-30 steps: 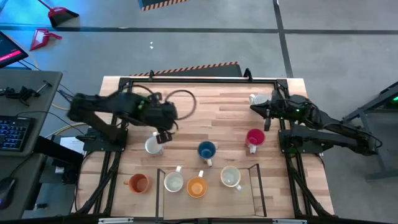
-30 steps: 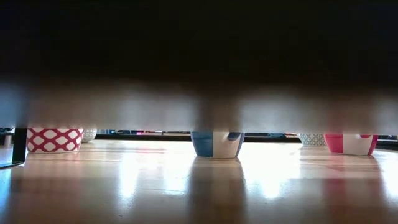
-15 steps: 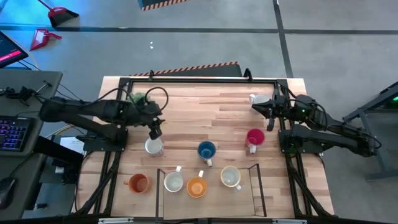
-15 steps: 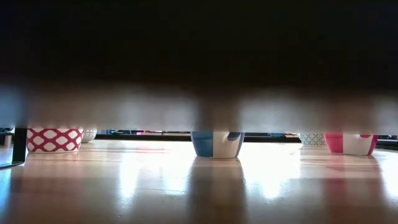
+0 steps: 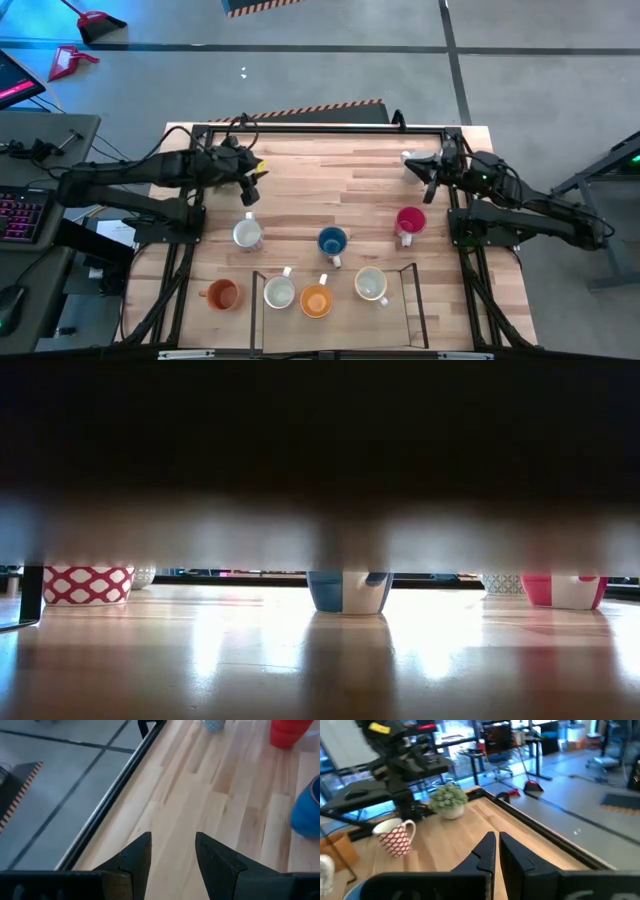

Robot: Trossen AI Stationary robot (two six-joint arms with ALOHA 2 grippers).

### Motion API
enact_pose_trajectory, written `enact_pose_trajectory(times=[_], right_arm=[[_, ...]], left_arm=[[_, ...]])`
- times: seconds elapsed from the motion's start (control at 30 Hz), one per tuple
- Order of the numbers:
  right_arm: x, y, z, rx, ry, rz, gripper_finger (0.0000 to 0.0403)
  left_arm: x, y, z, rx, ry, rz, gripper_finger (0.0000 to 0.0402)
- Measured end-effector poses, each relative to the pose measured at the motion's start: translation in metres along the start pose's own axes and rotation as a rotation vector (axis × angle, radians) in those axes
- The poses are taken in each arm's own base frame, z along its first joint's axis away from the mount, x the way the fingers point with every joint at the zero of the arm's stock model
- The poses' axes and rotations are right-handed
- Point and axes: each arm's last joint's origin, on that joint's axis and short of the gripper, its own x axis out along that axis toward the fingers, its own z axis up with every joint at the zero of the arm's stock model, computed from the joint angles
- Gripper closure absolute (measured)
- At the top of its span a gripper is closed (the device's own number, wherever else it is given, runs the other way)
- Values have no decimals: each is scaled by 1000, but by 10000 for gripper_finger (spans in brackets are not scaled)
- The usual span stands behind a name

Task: Place coffee mugs
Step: Put the green pattern cup on the shelf

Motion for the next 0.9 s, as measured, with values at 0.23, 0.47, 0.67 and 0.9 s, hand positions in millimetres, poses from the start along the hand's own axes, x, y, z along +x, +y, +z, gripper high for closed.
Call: enact_pose_trajectory(times=[0.23,0.47,0.67,0.9], right_arm=[[8,-5,-1,31,46,-199,389],[11,-6,28,2,342,-309,338],[29,-13,48,-49,585,-446,260],[48,-22,37,-48,832,-501,235]], left_arm=[[5,9,-2,-53,32,2,259],[8,12,-3,-33,52,-37,258],[9,16,-4,-35,63,-30,258],[8,13,-3,-53,51,-42,259]])
